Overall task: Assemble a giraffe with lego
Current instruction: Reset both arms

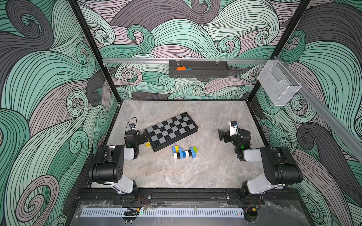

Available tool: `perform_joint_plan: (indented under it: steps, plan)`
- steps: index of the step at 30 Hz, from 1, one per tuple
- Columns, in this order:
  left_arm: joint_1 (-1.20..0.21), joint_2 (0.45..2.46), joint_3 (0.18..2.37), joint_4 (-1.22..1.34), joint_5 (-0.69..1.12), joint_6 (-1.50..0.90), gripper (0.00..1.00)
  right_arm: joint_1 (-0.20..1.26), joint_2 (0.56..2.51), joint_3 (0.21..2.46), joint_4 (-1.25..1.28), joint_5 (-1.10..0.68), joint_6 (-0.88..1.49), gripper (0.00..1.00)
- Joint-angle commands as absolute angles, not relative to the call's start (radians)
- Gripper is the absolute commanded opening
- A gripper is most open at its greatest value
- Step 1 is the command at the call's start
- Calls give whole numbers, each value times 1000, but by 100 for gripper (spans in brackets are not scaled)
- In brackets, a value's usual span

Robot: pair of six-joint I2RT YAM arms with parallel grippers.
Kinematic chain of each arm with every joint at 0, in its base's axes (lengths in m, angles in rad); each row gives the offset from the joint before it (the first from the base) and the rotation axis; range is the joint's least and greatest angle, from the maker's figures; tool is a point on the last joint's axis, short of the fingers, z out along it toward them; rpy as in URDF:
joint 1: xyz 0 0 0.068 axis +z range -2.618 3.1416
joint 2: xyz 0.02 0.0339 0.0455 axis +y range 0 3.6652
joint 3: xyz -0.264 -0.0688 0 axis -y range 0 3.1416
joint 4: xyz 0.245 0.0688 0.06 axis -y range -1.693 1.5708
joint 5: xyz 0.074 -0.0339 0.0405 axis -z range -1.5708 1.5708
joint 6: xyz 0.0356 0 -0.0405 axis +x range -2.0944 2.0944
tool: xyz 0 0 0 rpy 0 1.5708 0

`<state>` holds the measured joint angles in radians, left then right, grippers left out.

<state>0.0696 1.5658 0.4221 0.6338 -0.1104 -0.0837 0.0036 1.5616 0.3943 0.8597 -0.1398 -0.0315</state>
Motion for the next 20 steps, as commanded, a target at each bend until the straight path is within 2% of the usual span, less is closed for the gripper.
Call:
perform_joint_plan:
  steps: [1,3,5,20]
  plan:
    - [75,1549,438,766,-59,-32,99,15,1562,399,899,-46,-51,99]
    - [71,1555,425,812,-67,-29,99,17,1559,397,900,-47,-52,99]
    - [70,1515,473,644,-81,-63,99,17,1561,396,906,-48,-52,99]
    - [69,1523,482,645,-58,-45,99,15,1563,396,907,-50,-51,99]
